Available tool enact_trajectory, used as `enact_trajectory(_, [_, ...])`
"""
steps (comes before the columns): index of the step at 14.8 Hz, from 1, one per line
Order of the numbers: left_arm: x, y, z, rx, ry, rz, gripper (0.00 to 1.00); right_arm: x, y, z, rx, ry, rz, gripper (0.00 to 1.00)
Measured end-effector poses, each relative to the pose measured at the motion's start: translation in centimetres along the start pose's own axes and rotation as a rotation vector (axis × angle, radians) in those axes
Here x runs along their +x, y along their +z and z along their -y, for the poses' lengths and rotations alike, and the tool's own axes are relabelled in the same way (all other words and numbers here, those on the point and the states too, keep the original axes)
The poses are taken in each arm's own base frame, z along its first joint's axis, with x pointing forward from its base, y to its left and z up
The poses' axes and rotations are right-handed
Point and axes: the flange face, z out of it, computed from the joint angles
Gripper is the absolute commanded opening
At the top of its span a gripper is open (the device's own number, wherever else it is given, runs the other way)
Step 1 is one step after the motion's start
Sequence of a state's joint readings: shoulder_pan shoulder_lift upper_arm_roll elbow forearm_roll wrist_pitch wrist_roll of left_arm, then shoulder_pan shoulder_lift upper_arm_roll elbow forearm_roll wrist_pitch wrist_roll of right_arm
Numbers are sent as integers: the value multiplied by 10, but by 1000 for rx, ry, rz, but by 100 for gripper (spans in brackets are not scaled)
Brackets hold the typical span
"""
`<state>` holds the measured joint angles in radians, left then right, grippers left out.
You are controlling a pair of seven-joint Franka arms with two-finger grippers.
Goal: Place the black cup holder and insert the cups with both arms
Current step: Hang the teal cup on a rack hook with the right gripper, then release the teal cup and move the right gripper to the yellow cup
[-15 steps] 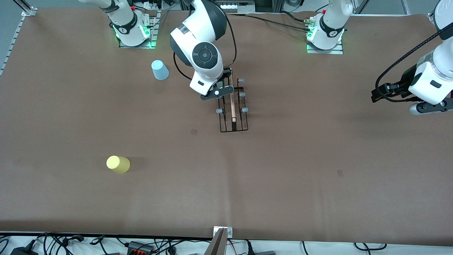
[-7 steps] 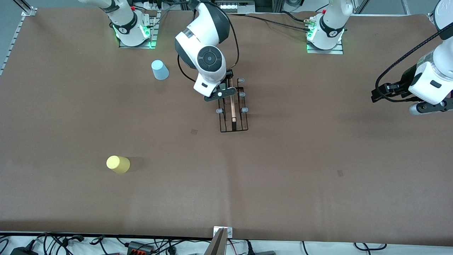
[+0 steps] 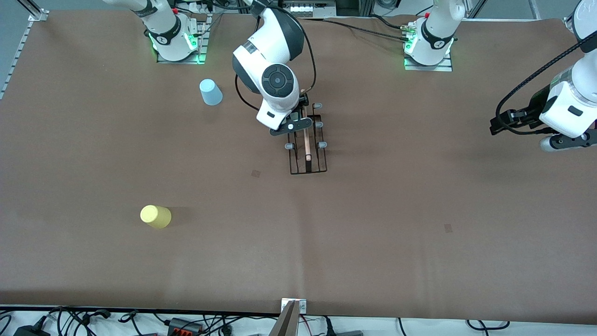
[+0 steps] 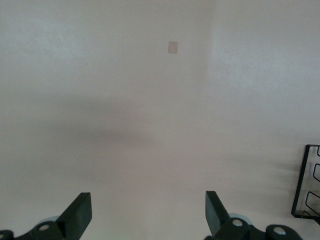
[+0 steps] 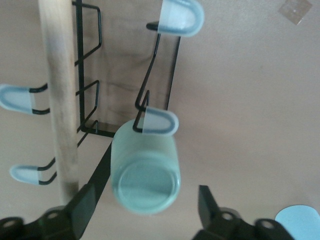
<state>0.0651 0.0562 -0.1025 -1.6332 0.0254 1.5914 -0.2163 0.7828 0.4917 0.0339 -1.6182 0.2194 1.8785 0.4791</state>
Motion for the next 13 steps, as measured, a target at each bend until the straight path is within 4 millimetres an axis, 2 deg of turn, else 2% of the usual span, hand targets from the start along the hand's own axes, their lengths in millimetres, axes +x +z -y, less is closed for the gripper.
enact_trajectory(5, [0,0,0,0,0,0,100,-4,-52,9,37,59,-56,100])
enact_trajectory(7, [0,0,0,0,0,0,100,-4,-78,1,40,79,-67,100])
enact_trajectory(9, [0,0,0,0,-1,0,100,6,-106,-26,38,129,-88,100])
enact_trajectory(11, [0,0,0,0,-1,-1,100,21,-132,-72,32,210,-113,100])
enact_trajectory(13, [0,0,0,0,-1,0,100,39,-149,-126,24,303,-138,100])
